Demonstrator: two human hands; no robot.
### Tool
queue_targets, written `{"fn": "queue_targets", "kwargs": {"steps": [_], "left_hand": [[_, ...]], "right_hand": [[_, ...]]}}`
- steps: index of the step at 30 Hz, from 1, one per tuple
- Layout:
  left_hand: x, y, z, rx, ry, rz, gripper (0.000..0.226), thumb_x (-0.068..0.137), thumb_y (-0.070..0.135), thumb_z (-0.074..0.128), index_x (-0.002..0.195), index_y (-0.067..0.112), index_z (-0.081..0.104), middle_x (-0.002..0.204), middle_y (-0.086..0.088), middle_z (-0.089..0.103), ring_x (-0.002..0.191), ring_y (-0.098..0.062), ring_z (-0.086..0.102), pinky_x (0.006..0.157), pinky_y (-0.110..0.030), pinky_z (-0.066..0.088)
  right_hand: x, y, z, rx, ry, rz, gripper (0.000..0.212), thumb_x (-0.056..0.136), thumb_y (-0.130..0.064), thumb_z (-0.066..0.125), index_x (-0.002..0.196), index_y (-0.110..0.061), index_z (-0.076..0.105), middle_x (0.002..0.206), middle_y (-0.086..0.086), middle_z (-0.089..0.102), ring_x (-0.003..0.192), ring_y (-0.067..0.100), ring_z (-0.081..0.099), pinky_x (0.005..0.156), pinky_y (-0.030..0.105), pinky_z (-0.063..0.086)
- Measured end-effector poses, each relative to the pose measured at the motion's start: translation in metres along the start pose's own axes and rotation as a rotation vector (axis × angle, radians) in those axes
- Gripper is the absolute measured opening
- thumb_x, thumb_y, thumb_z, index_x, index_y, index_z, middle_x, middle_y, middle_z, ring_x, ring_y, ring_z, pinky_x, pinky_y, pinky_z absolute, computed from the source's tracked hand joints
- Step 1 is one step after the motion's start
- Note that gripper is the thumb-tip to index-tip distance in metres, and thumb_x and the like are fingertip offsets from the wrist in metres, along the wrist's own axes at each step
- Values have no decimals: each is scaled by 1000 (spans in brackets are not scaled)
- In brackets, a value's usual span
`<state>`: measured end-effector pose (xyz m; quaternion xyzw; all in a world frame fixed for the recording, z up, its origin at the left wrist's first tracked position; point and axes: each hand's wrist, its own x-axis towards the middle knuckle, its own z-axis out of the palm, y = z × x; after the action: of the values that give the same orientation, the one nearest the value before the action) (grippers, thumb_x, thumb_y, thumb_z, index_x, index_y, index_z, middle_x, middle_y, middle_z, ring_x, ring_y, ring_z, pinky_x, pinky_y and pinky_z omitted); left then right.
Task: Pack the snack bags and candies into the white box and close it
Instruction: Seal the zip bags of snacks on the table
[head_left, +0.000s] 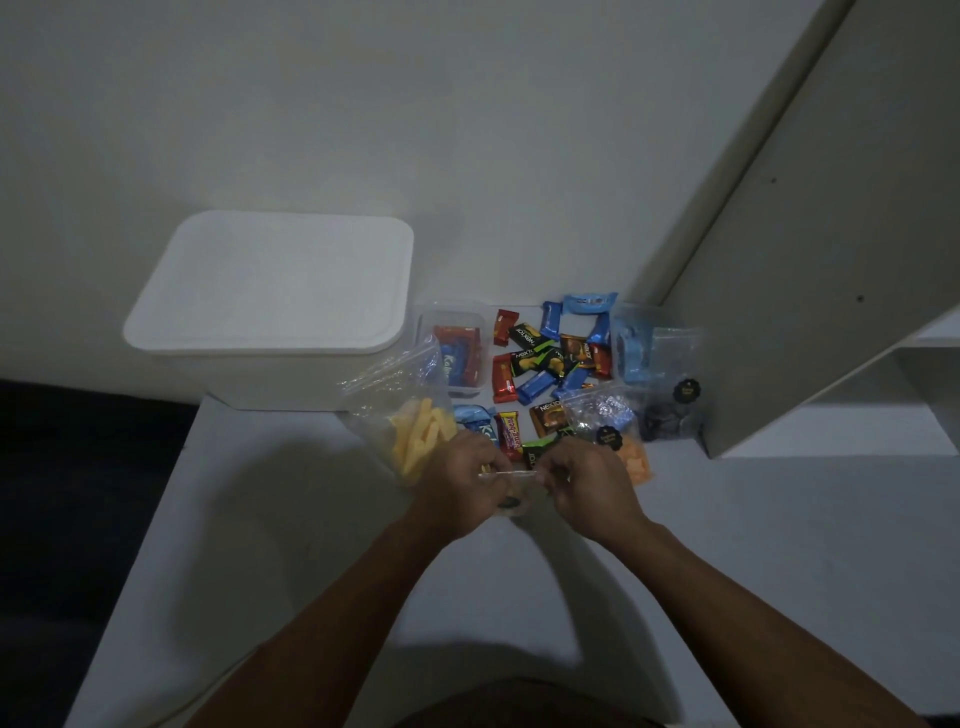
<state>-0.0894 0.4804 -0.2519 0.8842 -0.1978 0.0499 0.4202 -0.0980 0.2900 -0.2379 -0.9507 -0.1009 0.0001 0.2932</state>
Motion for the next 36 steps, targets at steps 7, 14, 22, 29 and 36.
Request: {"fn": "queue_targets", "kwargs": {"steps": [7,14,22,29,36], "left_hand": [[5,3,-1,48,-31,5,8,73,17,64,71,14,71,70,4,65,68,-8,50,61,-22,39],[4,-3,-5,46,2,-63,14,73,25,67,73,12,73,69,1,62,69,-10,49,62,-15,34],[3,-7,-14,-3,-11,-188,7,69,11,78,73,8,74,72,-6,64,66,-20,58,59,-35,49],[9,0,-28,-84,22,-285,11,66,1,81,73,6,74,70,1,61,63,-12,57,55,-20,46],[3,7,-26,-77,265,-331,35,63,18,86,87,13,60,72,9,50,62,-1,46,56,-11,38]], "right_hand": [[-2,-6,-5,67,-38,-13,8,77,-7,70,77,-15,71,77,-1,66,70,13,57,63,34,50],[-2,-3,-3,87,32,13,13,76,-6,73,73,-18,70,74,-4,67,68,11,57,62,30,50],[2,-1,-13,91,-24,77,17,78,1,72,76,-15,75,79,-3,73,69,4,61,64,20,53],[3,-6,-26,118,-27,140,8,79,-8,76,77,-15,77,78,-10,72,59,-14,55,61,-1,41],[2,-10,-21,269,5,163,5,81,-11,74,81,-14,78,76,-8,73,67,0,65,66,26,57]]}}
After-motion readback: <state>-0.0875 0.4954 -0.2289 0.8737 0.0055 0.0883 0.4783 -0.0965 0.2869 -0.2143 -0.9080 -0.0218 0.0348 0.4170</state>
